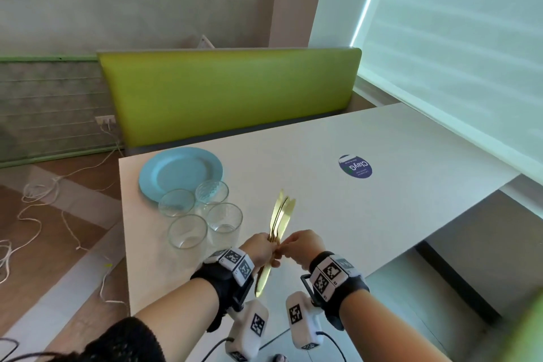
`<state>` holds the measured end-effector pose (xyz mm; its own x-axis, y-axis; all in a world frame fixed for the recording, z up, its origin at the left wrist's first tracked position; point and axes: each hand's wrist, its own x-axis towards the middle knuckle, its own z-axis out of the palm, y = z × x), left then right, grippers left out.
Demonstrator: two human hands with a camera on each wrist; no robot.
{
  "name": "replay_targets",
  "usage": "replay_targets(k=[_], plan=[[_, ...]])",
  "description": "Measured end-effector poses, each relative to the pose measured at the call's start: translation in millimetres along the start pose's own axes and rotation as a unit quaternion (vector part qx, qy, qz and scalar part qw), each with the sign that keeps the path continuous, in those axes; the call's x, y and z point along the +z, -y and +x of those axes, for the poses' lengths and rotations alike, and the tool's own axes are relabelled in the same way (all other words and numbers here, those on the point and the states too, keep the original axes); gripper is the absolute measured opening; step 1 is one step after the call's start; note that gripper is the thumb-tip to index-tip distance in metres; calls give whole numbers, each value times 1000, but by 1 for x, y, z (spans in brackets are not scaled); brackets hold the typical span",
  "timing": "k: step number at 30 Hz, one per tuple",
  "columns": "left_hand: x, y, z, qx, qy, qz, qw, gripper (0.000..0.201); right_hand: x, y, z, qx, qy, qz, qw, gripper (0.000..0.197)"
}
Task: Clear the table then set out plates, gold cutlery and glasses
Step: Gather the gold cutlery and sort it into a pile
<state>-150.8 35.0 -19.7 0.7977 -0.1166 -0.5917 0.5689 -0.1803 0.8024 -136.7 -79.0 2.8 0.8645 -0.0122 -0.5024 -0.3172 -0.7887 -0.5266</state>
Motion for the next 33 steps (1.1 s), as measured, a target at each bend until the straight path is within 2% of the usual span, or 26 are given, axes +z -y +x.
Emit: replay_targets(k=[3,5,8,11,13,15,17,19,22,24,29,33], plan=[[-4,15,-13,-13,-11,90,996,24,3,-11,-9,12,-5,-14,1000,27],[-8,26,-22,-26,18,202,979,26,-1,-18,-14,19,-18,-25,999,26],[-13,47,-36,-47,14,371,927,33,-8,-25,-21,20,-27,-63,997,22],[-16,68,-50,-13,-38,486,873,35,-13,-27,-29,15,-32,-109,993,19],[-16,81,-56,-7,-50,517,855,35,-14,-28,-33,6,-36,-134,990,13],[-19,93,-61,5,-60,556,829,35,-14,-28,-37,-7,-46,-149,988,25],[-24,101,-65,25,-74,571,817,40,-10,-27,-42,-14,-53,-143,988,23],[-30,109,-66,36,-98,550,829,47,-6,-26,-46,-20,-50,-145,988,22],[-37,116,-74,47,-134,566,812,48,1,-27,-50,-25,-49,-148,987,25],[-41,122,-75,72,-138,574,804,50,2,-27,-52,-27,-49,-148,987,26],[-54,127,-70,108,-136,546,819,51,3,-27,-52,-28,-49,-150,987,27],[-57,126,-73,84,-105,605,785,39,3,-25,-50,-34,-50,-158,986,26]])
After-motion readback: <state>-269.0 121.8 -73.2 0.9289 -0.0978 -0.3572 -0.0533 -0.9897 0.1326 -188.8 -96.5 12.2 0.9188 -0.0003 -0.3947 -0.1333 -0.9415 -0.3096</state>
